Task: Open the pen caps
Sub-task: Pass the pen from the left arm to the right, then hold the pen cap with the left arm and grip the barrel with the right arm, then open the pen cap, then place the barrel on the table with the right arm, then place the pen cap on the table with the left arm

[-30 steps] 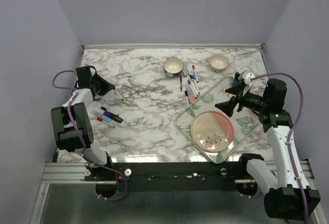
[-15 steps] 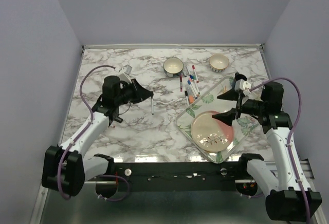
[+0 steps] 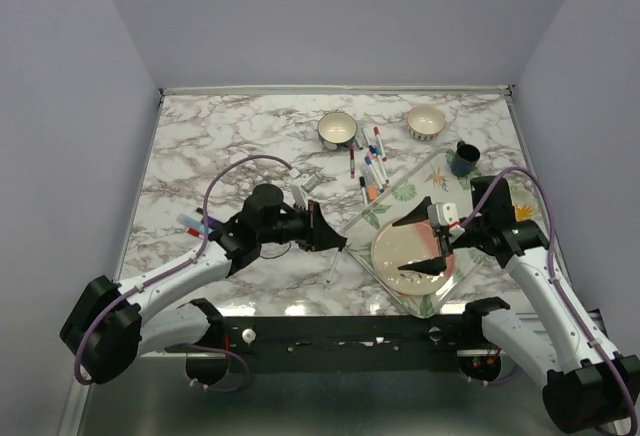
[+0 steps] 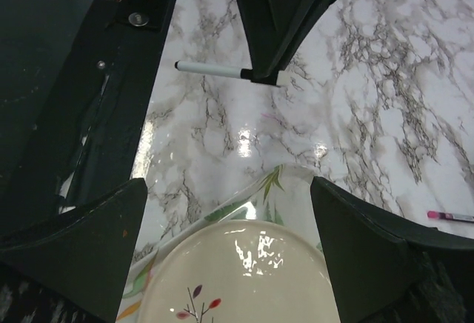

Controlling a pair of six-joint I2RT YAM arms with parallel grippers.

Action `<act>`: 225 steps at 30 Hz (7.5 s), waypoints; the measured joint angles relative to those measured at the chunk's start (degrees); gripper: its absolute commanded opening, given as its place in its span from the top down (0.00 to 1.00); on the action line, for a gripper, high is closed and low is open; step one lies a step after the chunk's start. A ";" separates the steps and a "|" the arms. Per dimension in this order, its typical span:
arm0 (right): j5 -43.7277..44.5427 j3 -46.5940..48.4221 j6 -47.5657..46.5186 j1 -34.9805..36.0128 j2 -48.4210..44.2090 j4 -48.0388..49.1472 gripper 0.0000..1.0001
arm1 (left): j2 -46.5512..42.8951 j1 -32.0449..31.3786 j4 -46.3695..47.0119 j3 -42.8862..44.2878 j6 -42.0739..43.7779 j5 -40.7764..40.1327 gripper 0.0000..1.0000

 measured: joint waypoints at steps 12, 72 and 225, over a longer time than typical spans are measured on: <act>0.11 -1.25 -3.56 8.22 1.46 -0.11 0.09 | 8.50 -8.87 2.62 3.43 -1.14 -1.33 1.00; 16.39 -6.10 78.09 14.69 15.85 50.12 0.99 | 7.63 -23.21 28.70 0.70 -5.51 -53.83 0.52; 30.08 20.55 33.44 17.55 24.02 11.93 0.38 | 52.43 35.30 -48.17 51.52 18.78 -42.38 0.33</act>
